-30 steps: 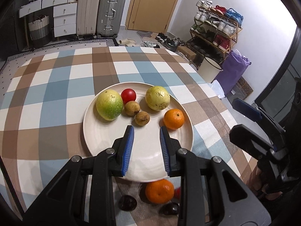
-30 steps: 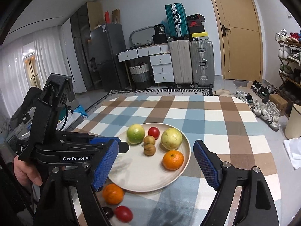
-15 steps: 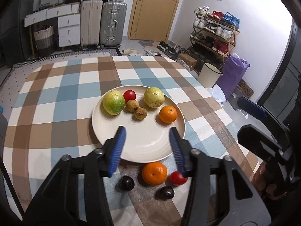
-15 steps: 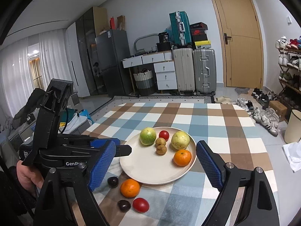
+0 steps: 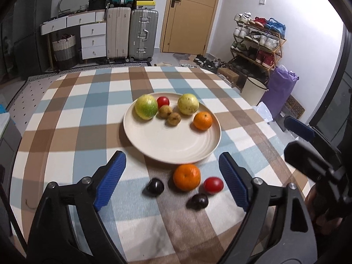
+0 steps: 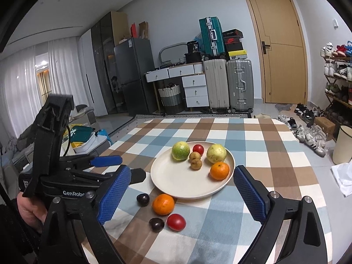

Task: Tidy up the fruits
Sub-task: 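Lower the left tool onto a dark purple plum and grasp it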

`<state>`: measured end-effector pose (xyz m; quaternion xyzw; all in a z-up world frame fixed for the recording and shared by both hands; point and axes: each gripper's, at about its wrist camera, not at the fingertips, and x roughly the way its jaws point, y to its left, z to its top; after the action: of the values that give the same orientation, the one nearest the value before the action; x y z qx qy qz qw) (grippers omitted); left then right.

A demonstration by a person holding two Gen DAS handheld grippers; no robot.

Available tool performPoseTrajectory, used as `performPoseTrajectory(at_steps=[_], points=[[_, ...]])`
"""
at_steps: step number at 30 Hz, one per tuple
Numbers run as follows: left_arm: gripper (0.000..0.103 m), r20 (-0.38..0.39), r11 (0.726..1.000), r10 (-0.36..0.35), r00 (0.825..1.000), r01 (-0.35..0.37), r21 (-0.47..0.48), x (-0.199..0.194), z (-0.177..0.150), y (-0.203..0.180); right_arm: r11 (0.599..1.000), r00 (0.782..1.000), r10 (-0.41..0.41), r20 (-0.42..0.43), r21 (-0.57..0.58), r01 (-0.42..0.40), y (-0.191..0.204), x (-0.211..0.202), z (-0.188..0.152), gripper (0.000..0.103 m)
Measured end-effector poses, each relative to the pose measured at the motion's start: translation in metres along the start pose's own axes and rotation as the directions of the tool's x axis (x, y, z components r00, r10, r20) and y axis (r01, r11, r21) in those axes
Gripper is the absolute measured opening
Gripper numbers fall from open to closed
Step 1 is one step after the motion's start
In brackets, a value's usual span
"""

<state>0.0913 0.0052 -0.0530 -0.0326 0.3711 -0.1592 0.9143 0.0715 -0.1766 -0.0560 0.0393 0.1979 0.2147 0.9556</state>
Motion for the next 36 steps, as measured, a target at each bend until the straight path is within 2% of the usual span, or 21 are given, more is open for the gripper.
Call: performPoseTrajectory(at_steps=[2, 5, 14, 21, 36], points=[[0.089, -0.004, 1.0, 0.004, 1.0, -0.004, -0.006, -0.001, -0.006, 0.0, 1.0, 1.0, 0.006, -0.002, 0.016, -0.006, -0.001, -0.002, -0.004, 0.097], [0.102, -0.01, 1.0, 0.015, 1.0, -0.015, -0.01, -0.002, -0.016, -0.001, 1.0, 1.0, 0.007, -0.005, 0.031, -0.007, -0.003, -0.005, -0.008, 0.099], [0.102, -0.036, 1.0, 0.025, 0.999, -0.025, -0.016, 0.002, -0.039, -0.005, 0.993, 0.999, 0.029, -0.034, 0.112, -0.025, -0.016, -0.01, -0.021, 0.1], [0.102, -0.093, 0.999, 0.033, 0.995, -0.032, 0.01, 0.019, -0.054, -0.013, 0.989, 0.998, 0.021, -0.063, 0.144, -0.012, -0.025, -0.011, -0.034, 0.1], [0.102, -0.186, 0.997, 0.064, 0.98, -0.056, 0.045, 0.06, -0.064, -0.021, 0.985, 0.993, 0.043, -0.106, 0.17, -0.024, -0.031, -0.003, -0.049, 0.1]])
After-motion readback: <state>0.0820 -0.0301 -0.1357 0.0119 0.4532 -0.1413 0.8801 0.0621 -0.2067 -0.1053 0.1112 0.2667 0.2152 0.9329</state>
